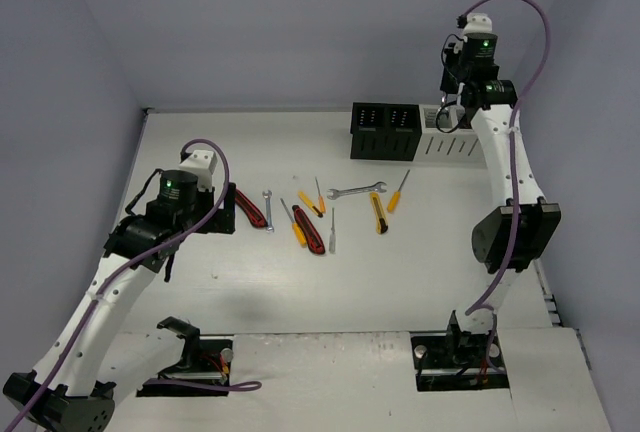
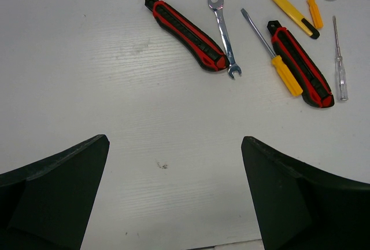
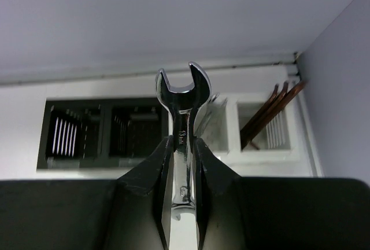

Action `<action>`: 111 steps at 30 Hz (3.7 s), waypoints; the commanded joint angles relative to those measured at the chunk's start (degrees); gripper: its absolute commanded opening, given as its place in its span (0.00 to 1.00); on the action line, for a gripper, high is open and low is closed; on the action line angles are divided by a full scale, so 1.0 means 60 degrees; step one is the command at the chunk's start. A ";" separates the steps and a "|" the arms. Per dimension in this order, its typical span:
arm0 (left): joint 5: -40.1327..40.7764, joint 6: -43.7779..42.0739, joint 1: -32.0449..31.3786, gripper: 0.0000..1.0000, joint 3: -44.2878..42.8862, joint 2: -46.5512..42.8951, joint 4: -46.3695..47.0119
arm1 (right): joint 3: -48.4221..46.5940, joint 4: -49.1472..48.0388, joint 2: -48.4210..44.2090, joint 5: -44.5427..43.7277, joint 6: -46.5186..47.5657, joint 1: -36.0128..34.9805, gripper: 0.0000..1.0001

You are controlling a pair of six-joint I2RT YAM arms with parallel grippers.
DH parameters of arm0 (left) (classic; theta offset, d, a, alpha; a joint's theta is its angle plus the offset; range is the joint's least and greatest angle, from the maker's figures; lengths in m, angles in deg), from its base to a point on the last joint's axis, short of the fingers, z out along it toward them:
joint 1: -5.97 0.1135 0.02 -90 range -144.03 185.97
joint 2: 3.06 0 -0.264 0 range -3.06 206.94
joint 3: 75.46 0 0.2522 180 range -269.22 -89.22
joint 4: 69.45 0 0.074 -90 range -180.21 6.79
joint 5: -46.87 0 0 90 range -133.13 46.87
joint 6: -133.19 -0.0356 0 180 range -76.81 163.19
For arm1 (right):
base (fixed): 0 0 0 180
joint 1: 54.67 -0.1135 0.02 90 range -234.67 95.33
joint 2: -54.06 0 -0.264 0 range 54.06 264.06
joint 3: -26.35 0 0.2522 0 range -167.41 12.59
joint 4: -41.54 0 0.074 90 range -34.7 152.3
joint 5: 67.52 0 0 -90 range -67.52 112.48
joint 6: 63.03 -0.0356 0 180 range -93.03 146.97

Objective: Sort the tools into containers

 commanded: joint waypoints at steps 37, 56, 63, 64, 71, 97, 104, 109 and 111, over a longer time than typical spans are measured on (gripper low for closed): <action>0.0528 -0.0309 0.0051 0.97 -0.0751 0.0313 0.0396 | 0.3368 -0.5551 -0.0316 0.1450 0.0063 0.0539 0.57; 0.0167 -0.0385 0.0045 0.97 -0.0523 -0.0047 0.0432 | 0.5055 -0.1422 -0.0475 0.3456 0.2217 -0.2548 0.68; 0.0054 -0.0335 0.0045 0.97 -0.0391 -0.0253 0.0407 | 0.4964 -0.1412 0.0662 0.3337 0.2353 -0.2683 0.69; 0.0053 -0.0326 0.0045 0.97 -0.0371 -0.0298 0.0400 | 0.4908 -0.1412 0.0818 0.3326 0.2370 -0.2683 0.69; 0.0039 -0.0235 0.0045 0.97 -0.0194 -0.0578 0.0380 | 0.4415 -0.1412 0.1953 0.3269 0.2330 -0.2683 0.69; -0.0192 -0.0080 0.0031 0.97 -0.0232 -0.0137 0.0521 | 0.7942 -0.1432 -0.0080 0.1894 -0.0792 -0.2813 0.61; -0.0254 -0.0121 0.0045 0.97 -0.0301 -0.0091 0.0545 | 0.8312 -0.1355 -0.0713 0.1487 -0.1378 -0.3425 0.61; -0.0240 -0.0136 0.0031 0.97 -0.0255 -0.0217 0.0531 | 0.7693 -0.1002 -0.0481 0.1351 -0.1088 -0.3694 0.61; -0.0228 -0.0136 0.0031 0.97 -0.0231 -0.0246 0.0531 | 0.7079 -0.0619 -0.0075 0.1092 -0.0569 -0.3716 0.61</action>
